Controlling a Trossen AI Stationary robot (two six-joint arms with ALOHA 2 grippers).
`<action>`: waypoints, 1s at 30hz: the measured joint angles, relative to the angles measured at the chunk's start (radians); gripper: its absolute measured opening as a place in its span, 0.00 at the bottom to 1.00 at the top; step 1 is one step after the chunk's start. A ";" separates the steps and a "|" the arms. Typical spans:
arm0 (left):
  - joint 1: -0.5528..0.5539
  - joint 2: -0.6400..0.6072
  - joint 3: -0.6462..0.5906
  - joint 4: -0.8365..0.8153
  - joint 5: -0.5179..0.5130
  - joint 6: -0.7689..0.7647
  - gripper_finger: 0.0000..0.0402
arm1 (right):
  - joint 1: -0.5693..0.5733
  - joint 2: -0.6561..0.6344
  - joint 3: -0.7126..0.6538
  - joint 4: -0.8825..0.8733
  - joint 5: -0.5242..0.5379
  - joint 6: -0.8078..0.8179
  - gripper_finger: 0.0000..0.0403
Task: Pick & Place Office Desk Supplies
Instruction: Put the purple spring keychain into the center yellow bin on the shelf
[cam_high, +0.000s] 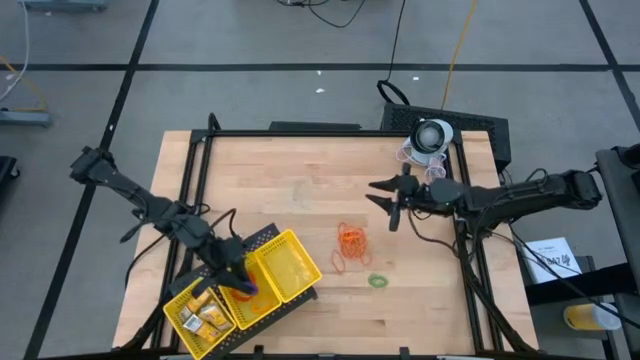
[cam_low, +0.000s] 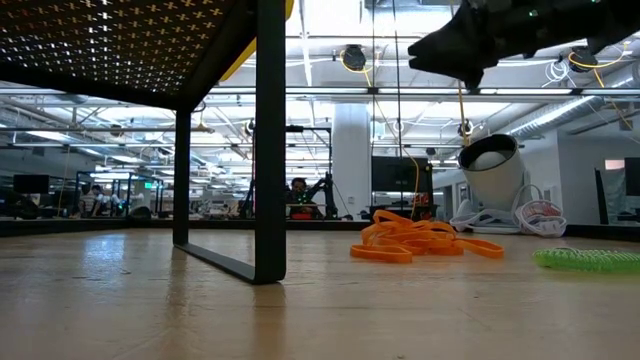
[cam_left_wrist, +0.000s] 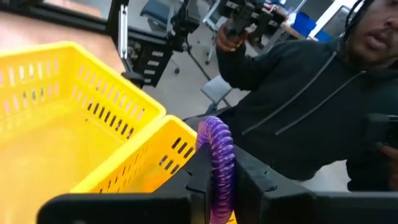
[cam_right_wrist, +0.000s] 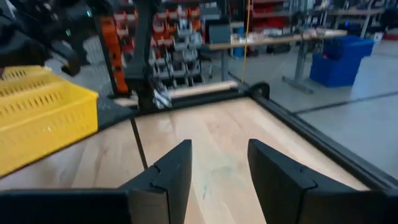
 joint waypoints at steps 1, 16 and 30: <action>0.000 -0.004 0.000 0.005 0.000 0.001 0.12 | 0.000 -0.005 -0.010 0.024 0.000 -0.006 0.36; 0.002 -0.030 0.000 -0.017 -0.035 -0.011 0.47 | 0.000 -0.031 -0.032 0.051 -0.003 -0.025 0.36; 0.002 -0.074 0.000 -0.195 -0.025 -0.212 0.45 | 0.010 -0.031 -0.032 0.051 -0.005 -0.026 0.36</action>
